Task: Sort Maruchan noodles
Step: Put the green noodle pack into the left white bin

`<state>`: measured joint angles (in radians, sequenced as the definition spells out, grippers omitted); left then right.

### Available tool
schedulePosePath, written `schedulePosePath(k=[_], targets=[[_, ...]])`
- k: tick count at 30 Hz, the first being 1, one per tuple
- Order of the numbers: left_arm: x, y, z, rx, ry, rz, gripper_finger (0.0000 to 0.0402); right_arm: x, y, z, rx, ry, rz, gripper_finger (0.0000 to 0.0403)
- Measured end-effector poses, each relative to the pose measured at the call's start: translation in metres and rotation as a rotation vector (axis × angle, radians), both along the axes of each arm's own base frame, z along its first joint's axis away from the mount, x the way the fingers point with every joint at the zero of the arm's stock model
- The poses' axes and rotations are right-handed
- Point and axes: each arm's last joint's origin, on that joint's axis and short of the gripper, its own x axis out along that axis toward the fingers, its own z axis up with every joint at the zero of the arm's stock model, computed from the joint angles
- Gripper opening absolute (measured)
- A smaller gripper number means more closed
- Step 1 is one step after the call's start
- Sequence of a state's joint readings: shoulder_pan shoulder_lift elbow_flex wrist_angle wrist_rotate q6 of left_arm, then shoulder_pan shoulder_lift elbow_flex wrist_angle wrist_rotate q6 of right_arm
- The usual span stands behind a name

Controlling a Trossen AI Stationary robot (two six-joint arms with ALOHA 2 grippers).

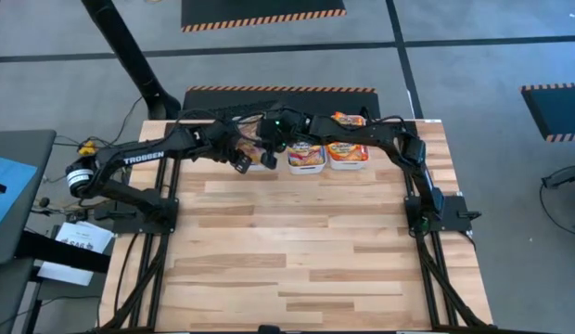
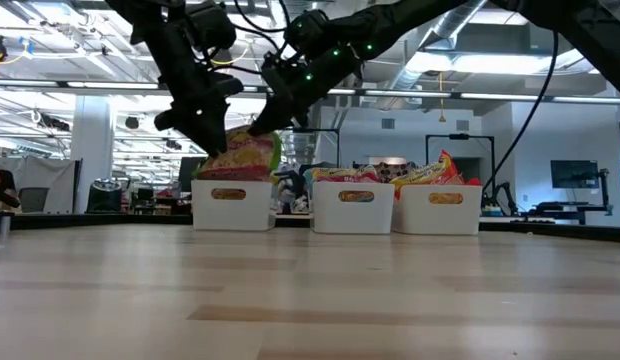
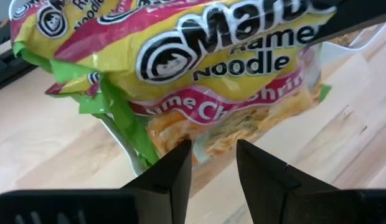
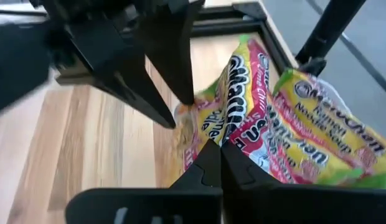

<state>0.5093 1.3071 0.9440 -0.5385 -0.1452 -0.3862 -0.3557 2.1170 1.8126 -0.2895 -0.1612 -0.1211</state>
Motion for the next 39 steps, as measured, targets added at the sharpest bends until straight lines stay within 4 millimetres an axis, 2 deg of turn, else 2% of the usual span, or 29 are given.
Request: schedulePosePath(k=[8, 16, 21, 25, 29, 39], targets=[[0.002, 0.008, -0.002, -0.002, -0.027, 0.013, 0.0117, -0.001, -0.01, 0.005, -0.008, -0.055, -0.029, 0.0003], [0.003, 0.015, -0.01, -0.053, -0.015, -0.001, 0.0117, -0.001, -0.009, 0.004, -0.008, -0.038, -0.024, 0.0003], [-0.001, 0.018, -0.012, 0.001, 0.052, 0.078, 0.0117, -0.002, -0.009, 0.003, -0.008, -0.032, 0.003, 0.0003], [-0.007, 0.021, -0.014, -0.028, 0.074, 0.091, 0.0117, -0.002, -0.008, 0.003, -0.014, -0.03, 0.008, 0.0006], [-0.007, 0.021, -0.014, -0.048, 0.066, 0.084, 0.0117, -0.002, -0.009, 0.003, -0.017, -0.033, 0.008, 0.0031], [-0.006, 0.019, -0.015, -0.117, 0.027, 0.049, 0.0117, -0.003, -0.008, 0.001, -0.007, -0.01, 0.01, 0.0122]])
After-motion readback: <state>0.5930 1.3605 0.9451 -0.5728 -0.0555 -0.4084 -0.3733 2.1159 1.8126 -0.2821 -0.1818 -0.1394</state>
